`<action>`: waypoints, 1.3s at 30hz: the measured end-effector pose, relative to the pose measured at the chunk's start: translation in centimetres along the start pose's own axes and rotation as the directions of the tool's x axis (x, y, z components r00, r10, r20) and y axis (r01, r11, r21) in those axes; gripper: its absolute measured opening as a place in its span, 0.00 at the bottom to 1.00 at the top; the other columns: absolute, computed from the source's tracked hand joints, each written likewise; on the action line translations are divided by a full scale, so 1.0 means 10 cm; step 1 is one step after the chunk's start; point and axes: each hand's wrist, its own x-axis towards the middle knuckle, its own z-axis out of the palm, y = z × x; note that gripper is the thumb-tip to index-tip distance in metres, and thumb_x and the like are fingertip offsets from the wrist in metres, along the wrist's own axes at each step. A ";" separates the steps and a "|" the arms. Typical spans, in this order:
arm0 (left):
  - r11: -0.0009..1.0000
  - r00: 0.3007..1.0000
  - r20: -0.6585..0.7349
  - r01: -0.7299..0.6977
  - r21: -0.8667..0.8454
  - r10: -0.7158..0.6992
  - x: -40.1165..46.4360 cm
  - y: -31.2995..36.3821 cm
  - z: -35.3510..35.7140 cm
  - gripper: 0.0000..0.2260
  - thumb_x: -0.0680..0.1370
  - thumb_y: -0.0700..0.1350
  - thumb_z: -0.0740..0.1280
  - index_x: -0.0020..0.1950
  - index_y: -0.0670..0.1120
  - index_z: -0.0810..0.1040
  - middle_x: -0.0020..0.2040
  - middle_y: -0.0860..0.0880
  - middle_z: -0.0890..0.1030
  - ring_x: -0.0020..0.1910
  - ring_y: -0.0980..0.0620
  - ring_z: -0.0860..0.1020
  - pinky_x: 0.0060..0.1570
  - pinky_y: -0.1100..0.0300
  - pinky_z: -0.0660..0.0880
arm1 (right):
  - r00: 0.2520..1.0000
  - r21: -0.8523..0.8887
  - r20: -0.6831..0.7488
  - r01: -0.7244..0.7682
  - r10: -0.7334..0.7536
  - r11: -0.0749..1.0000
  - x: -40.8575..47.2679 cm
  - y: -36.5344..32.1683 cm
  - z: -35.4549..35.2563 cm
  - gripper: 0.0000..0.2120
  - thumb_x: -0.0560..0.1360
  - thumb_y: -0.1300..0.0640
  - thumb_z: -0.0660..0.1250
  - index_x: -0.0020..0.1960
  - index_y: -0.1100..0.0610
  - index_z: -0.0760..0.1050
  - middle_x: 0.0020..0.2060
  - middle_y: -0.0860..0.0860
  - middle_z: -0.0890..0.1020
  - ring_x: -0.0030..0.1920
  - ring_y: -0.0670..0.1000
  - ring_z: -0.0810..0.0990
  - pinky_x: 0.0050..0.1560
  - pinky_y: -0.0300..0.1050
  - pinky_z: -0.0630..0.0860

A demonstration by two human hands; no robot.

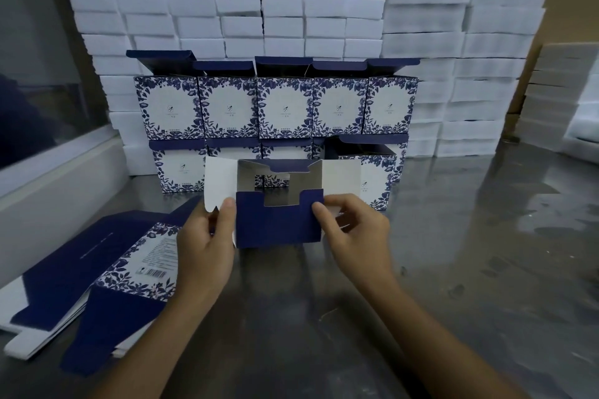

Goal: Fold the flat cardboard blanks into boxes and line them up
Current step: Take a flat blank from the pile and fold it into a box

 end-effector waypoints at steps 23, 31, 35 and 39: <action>0.979 0.979 0.004 0.204 -0.023 -0.204 -0.17 0.08 0.16 0.11 0.78 0.46 0.69 0.36 0.51 0.76 0.30 0.67 0.80 0.33 0.68 0.79 0.33 0.64 0.71 | 0.885 0.058 0.403 -0.278 0.232 0.959 -0.20 -0.06 0.23 0.25 0.78 0.40 0.66 0.31 0.57 0.74 0.26 0.50 0.79 0.28 0.48 0.75 0.36 0.48 0.74; 0.966 0.970 0.061 0.241 -0.090 -0.236 -0.17 0.02 0.17 0.03 0.79 0.43 0.67 0.45 0.46 0.78 0.35 0.53 0.83 0.35 0.57 0.83 0.27 0.72 0.73 | 0.878 0.132 0.420 -0.310 0.230 0.941 -0.26 -0.06 0.30 0.23 0.81 0.48 0.62 0.28 0.52 0.74 0.23 0.49 0.78 0.25 0.44 0.75 0.35 0.41 0.72; 0.952 0.955 0.136 0.281 -0.125 -0.264 -0.17 0.00 0.17 0.05 0.80 0.42 0.66 0.45 0.48 0.78 0.38 0.50 0.85 0.33 0.48 0.85 0.36 0.54 0.81 | 0.876 0.082 0.412 -0.310 0.251 0.947 -0.25 -0.01 0.28 0.24 0.82 0.45 0.62 0.28 0.52 0.72 0.23 0.48 0.78 0.25 0.42 0.74 0.35 0.40 0.70; 0.960 0.958 0.151 0.261 -0.104 -0.244 -0.18 0.01 0.16 0.06 0.80 0.42 0.66 0.44 0.48 0.79 0.37 0.53 0.85 0.33 0.48 0.85 0.42 0.49 0.81 | 0.873 0.086 0.405 -0.332 0.271 0.939 -0.25 0.01 0.29 0.25 0.82 0.46 0.62 0.28 0.54 0.72 0.22 0.48 0.77 0.25 0.43 0.74 0.34 0.41 0.70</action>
